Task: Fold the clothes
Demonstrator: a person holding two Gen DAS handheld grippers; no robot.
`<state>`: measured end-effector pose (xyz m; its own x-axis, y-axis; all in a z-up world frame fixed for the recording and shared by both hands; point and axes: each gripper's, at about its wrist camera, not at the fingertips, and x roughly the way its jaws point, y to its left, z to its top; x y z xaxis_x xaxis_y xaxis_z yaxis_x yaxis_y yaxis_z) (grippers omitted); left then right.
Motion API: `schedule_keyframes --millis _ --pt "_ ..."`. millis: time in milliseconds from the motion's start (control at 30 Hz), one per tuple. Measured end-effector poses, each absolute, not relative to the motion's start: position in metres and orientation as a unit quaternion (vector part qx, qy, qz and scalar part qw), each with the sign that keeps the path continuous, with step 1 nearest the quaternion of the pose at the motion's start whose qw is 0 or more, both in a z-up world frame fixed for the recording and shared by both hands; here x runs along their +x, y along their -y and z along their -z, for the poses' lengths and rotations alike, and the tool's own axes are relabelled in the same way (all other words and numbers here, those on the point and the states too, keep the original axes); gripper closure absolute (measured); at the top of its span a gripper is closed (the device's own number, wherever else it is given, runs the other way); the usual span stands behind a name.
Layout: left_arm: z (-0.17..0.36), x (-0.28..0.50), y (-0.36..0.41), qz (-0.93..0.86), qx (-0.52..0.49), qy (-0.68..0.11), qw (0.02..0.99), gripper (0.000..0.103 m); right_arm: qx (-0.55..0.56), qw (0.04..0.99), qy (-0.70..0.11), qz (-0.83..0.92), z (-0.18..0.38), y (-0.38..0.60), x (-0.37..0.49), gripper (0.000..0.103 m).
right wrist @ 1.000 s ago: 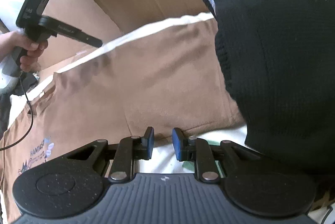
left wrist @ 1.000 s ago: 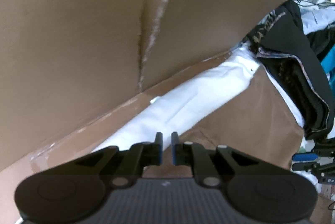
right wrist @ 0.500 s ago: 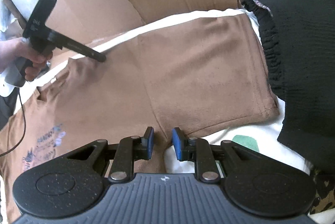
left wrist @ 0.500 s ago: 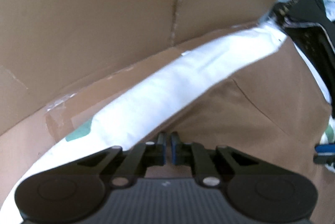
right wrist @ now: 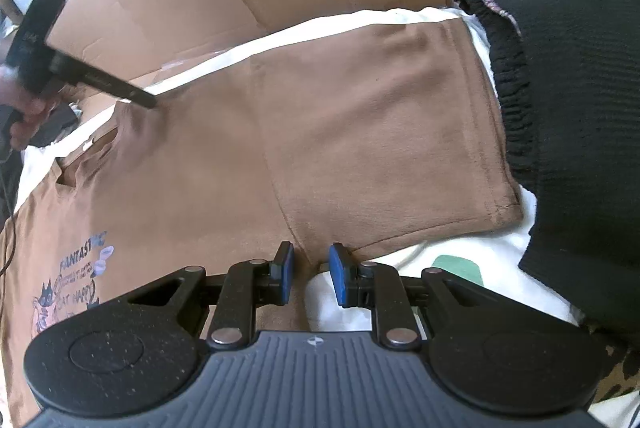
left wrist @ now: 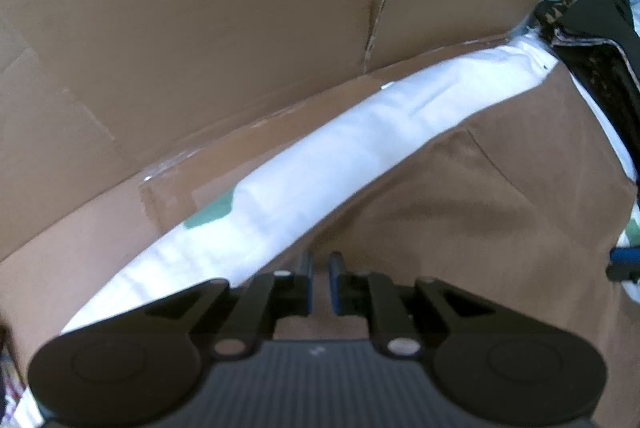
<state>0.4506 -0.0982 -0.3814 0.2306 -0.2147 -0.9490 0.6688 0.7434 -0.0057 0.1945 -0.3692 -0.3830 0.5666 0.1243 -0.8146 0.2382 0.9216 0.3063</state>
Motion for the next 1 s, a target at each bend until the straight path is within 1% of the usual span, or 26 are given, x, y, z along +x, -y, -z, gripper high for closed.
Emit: schedule_keyframes --millis 167,233,267,300,333,367,400,433,500,533,567,600,667,733,767,800,867,900,1000 --pt "0.362 0.449 0.077 0.273 0.198 -0.547 0.766 0.092 0.203 0.865 -0.457 0.037 0.365 0.376 0.191 0.076" --pt "0.350 0.448 0.069 0.264 0.193 -0.545 0.772 0.090 0.205 0.866 -0.454 0.038 0.357 0.379 0.191 0.076" --pt "0.344 0.448 0.065 0.260 0.191 -0.544 0.774 0.088 0.202 0.868 -0.453 0.036 0.352 0.379 0.191 0.075" --pt "0.338 0.447 0.062 0.256 0.189 -0.543 0.777 0.084 0.199 0.869 -0.451 0.035 0.348 0.380 0.190 0.069" --pt "0.331 0.446 0.058 0.252 0.186 -0.541 0.781 0.081 0.197 0.870 -0.450 0.033 0.343 0.381 0.190 0.067" --pt "0.322 0.445 0.054 0.246 0.182 -0.538 0.785 0.075 0.196 0.871 -0.450 0.031 0.337 0.383 0.190 0.064" --pt "0.315 0.443 0.050 0.243 0.179 -0.536 0.789 0.071 0.193 0.871 -0.450 0.030 0.332 0.384 0.191 0.064" --pt "0.308 0.441 0.046 0.240 0.176 -0.534 0.792 0.070 0.190 0.872 -0.450 0.029 0.326 0.385 0.191 0.064" --pt "0.292 0.434 0.037 0.228 0.166 -0.531 0.799 0.061 0.183 0.873 -0.451 0.026 0.312 0.386 0.190 0.063" --pt "0.286 0.430 0.033 0.224 0.161 -0.530 0.802 0.058 0.180 0.874 -0.452 0.025 0.305 0.387 0.190 0.062" --pt "0.279 0.424 0.030 0.221 0.163 -0.528 0.803 0.052 0.177 0.875 -0.451 0.023 0.297 0.387 0.189 0.057" --pt "0.273 0.418 0.026 0.219 0.165 -0.527 0.805 0.047 0.174 0.876 -0.449 0.020 0.290 0.387 0.188 0.057" --pt "0.260 0.405 0.019 0.212 0.167 -0.525 0.807 0.042 0.169 0.879 -0.446 0.013 0.274 0.388 0.186 0.057" --pt "0.247 0.394 0.009 0.204 0.165 -0.525 0.810 0.039 0.169 0.880 -0.443 0.010 0.258 0.388 0.183 0.049" --pt "0.241 0.389 0.004 0.199 0.160 -0.525 0.812 0.036 0.169 0.881 -0.441 0.008 0.251 0.388 0.181 0.041" --pt "0.233 0.383 -0.002 0.194 0.156 -0.524 0.814 0.030 0.169 0.882 -0.440 0.007 0.243 0.388 0.180 0.036" --pt "0.219 0.371 -0.013 0.184 0.149 -0.522 0.819 0.024 0.171 0.884 -0.436 0.007 0.228 0.389 0.176 0.018" --pt "0.212 0.365 -0.019 0.179 0.147 -0.520 0.822 0.023 0.172 0.885 -0.433 0.007 0.220 0.389 0.174 0.014" --pt "0.192 0.346 -0.037 0.163 0.133 -0.516 0.830 0.018 0.173 0.889 -0.423 0.003 0.194 0.389 0.168 0.010"
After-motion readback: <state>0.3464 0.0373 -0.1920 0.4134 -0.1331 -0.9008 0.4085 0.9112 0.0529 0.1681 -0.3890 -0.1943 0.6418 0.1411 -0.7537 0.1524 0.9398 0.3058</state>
